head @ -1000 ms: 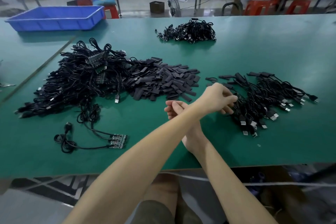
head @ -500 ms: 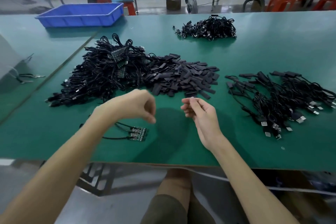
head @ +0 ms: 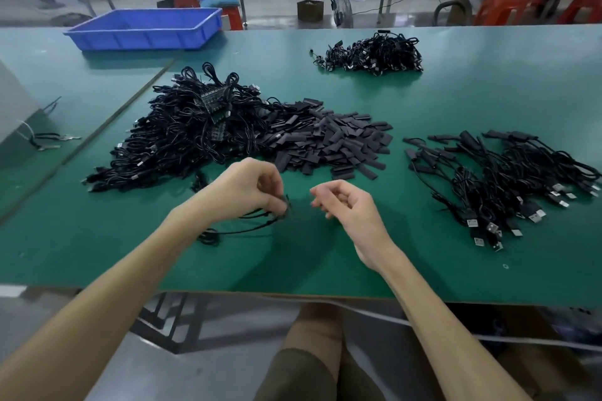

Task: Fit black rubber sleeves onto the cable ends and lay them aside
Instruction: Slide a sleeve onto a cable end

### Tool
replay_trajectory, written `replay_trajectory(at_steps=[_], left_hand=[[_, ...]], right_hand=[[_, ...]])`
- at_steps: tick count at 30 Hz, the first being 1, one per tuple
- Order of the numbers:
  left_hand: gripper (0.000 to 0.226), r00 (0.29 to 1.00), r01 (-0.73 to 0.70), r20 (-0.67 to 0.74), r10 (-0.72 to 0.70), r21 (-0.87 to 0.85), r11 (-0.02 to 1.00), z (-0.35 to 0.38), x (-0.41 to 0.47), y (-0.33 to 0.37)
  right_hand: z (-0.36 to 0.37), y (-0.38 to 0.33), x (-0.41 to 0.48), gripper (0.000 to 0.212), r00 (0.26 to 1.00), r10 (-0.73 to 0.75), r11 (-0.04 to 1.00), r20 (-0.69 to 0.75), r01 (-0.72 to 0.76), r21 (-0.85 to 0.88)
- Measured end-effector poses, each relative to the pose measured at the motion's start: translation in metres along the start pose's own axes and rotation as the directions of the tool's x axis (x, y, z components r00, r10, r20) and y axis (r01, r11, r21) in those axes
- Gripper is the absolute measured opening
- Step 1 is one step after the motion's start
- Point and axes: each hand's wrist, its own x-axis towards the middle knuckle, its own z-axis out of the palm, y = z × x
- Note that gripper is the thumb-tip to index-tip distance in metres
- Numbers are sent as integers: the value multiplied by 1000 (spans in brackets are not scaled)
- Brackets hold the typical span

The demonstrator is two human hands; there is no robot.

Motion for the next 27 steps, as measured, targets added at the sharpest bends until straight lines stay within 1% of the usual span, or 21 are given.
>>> replay_trajectory(at_steps=[1, 3, 5, 7, 10, 13, 16, 20, 27], left_hand=[[22, 998, -7, -58, 2, -82, 997, 4, 2, 4], [18, 993, -19, -121, -5, -191, 981, 14, 6, 13], [15, 992, -4, -120, -26, -241, 970, 24, 10, 21], [14, 993, 16, -109, -46, -258, 966, 31, 14, 27], [11, 993, 21, -105, -44, -208, 978, 33, 18, 32], [8, 996, 32, -81, -43, -134, 990, 30, 17, 34], [5, 997, 47, -63, -51, -74, 996, 29, 15, 36], [8, 993, 49, -104, -48, 7, 999, 30, 12, 40], [2, 989, 66, -138, -56, 71, 995, 32, 10, 42]], right_hand=[[0, 0, 0, 36, 1000, -1, 1000, 24, 2, -30], [1, 2, 0, 27, 997, -10, 993, 72, 18, -117], [3, 4, 1, 20, 995, -27, 972, 96, 49, -230], [4, 4, 1, 16, 997, -29, 968, 68, 45, -248], [4, 2, -1, 18, 1000, 0, 982, 2, 1, -191], [6, 2, -1, 15, 1000, 22, 984, -14, -24, -179], [7, 3, 0, 10, 1000, 11, 986, -27, -16, -165], [7, 2, 0, 16, 999, -10, 987, -53, 1, -163], [8, 0, -2, 23, 997, -12, 979, -79, -4, -202]])
